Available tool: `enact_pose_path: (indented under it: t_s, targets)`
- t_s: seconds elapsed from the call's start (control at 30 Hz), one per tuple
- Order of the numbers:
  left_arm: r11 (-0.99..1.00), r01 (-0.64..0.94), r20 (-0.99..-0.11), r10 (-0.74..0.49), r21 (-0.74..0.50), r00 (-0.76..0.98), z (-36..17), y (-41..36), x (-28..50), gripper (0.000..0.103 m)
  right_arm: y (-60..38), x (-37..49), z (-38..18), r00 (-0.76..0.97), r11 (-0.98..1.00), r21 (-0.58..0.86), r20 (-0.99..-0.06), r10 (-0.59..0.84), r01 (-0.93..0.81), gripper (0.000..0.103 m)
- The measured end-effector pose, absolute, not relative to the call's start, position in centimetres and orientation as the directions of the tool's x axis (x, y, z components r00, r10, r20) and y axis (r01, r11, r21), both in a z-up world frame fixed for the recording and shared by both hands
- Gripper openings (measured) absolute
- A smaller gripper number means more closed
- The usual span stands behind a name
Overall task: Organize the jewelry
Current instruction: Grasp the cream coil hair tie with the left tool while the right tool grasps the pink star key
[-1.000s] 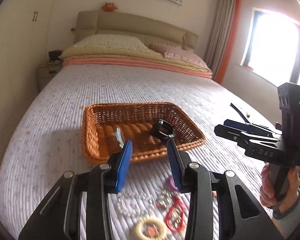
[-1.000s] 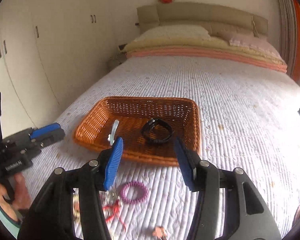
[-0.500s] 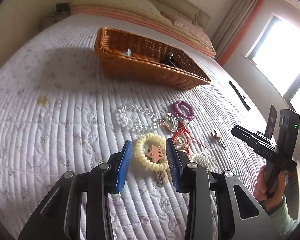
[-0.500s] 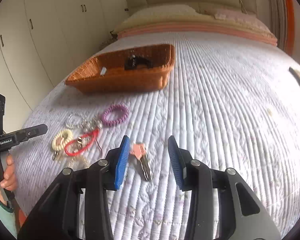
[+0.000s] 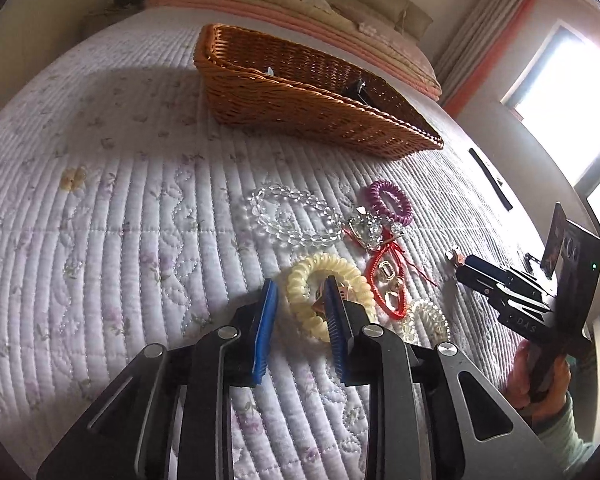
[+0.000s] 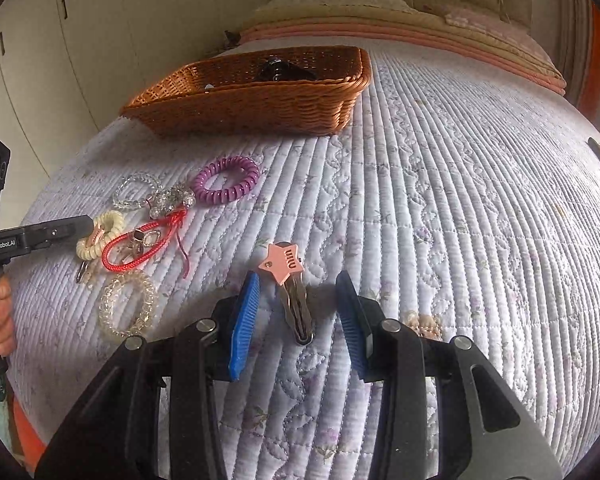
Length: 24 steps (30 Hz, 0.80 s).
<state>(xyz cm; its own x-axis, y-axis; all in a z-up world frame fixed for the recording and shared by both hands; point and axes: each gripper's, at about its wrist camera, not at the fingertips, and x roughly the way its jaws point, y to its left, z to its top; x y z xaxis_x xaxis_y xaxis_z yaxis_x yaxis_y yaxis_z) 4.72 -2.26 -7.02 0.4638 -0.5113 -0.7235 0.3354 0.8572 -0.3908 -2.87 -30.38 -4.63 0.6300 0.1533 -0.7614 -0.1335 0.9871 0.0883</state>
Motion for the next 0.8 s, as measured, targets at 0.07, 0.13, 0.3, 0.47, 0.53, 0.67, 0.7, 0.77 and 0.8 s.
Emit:
enact_pose_path:
  t_s: [0.07, 0.13, 0.3, 0.47, 0.53, 0.67, 0.7, 0.77, 0.8]
  targets:
    - [0.865, 0.332, -0.732, -0.497, -0.376, 0.466, -7.0, -1.8, 4.8, 0.015, -30.2, -2.9, -4.6, 0.632, 0.988, 0.076, -0.761, 0.143, -0.132, 0.037]
    - [0.876, 0.332, -0.744, -0.475, -0.35, 0.47, -7.2, -1.7, 4.8, 0.013, -30.0, -2.9, -4.6, 0.635, 0.99, 0.058, -0.762, 0.128, -0.13, 0.037]
    - [0.902, 0.341, -0.765, -0.411, -0.264, 0.495, -7.0, -2.9, 4.4, 0.013, -29.7, -2.7, -4.8, 0.638, 0.992, 0.034, -0.763, 0.107, -0.125, 0.037]
    - [0.917, 0.356, -0.775, -0.356, -0.182, 0.523, -6.9, -3.6, 3.8, 0.013, -29.6, -2.8, -4.7, 0.639, 0.99, 0.039, -0.76, 0.117, -0.135, 0.017]
    - [0.915, 0.362, -0.775, -0.355, -0.175, 0.523, -6.9, -3.7, 3.5, 0.013, -29.7, -2.9, -4.7, 0.64, 0.989, 0.048, -0.757, 0.128, -0.141, 0.012]
    - [0.911, 0.368, -0.772, -0.368, -0.187, 0.518, -6.9, -3.5, 2.8, 0.013, -29.8, -2.9, -4.7, 0.64, 0.988, 0.056, -0.756, 0.135, -0.142, 0.012]
    - [0.911, 0.37, -0.772, -0.366, -0.184, 0.519, -6.9, -3.4, 2.7, 0.013, -29.8, -2.9, -4.7, 0.64, 0.988, 0.056, -0.756, 0.135, -0.142, 0.012]
    - [0.914, 0.371, -0.773, -0.354, -0.166, 0.526, -6.9, -3.6, 2.5, 0.013, -29.8, -2.9, -4.7, 0.642, 0.989, 0.052, -0.755, 0.132, -0.142, 0.012]
    - [0.915, 0.373, -0.774, -0.345, -0.152, 0.531, -7.0, -3.8, 2.4, 0.012, -29.8, -3.0, -4.7, 0.644, 0.989, 0.051, -0.754, 0.131, -0.141, 0.012]
